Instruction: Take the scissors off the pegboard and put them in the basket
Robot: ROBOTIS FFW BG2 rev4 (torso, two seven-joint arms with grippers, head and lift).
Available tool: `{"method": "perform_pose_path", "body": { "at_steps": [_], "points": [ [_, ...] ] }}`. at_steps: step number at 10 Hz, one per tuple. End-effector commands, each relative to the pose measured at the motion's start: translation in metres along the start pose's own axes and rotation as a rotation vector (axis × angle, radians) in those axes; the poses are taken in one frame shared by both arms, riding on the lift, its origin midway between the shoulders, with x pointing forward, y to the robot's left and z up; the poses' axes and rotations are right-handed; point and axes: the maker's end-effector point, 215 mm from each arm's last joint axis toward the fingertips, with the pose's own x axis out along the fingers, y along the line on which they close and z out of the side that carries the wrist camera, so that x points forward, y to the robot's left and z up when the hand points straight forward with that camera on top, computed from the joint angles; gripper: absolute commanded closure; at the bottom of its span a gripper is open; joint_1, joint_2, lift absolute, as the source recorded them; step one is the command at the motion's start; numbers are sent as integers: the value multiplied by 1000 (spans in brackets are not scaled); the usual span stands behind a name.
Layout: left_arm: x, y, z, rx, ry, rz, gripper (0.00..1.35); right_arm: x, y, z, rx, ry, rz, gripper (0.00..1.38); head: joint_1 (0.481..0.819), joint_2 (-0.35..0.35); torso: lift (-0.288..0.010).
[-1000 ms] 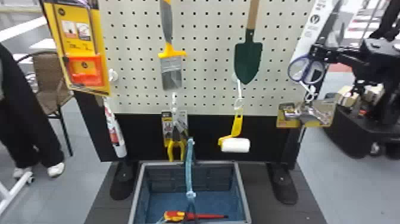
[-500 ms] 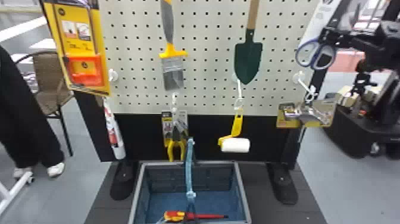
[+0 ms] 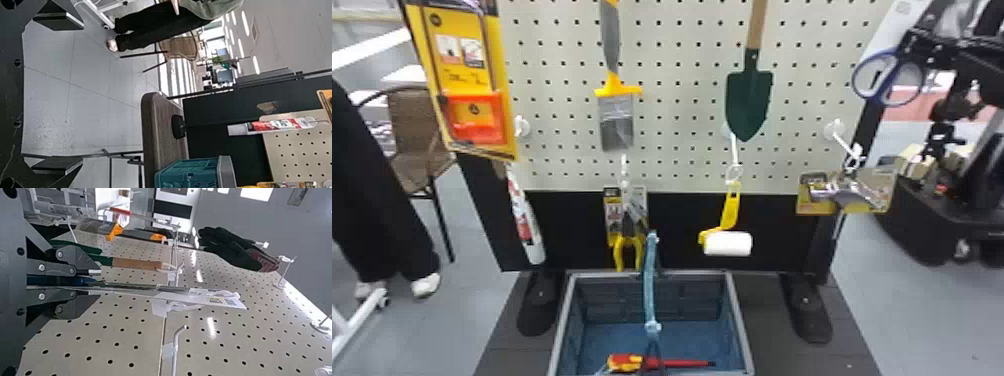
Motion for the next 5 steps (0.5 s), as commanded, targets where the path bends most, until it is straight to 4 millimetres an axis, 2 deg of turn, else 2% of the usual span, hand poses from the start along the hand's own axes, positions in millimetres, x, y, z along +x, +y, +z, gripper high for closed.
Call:
{"method": "perform_pose_path", "body": {
  "at_steps": [1,5],
  "points": [
    [0,-1,0,-1,-2,-3,102,-6,11,-4,14,-17,-34,1193,549,0,-100],
    [2,-5,4,4,-13,-21,102,-28,25,-30,124,-109,-137,1193,549,0,-100]
  ]
}}
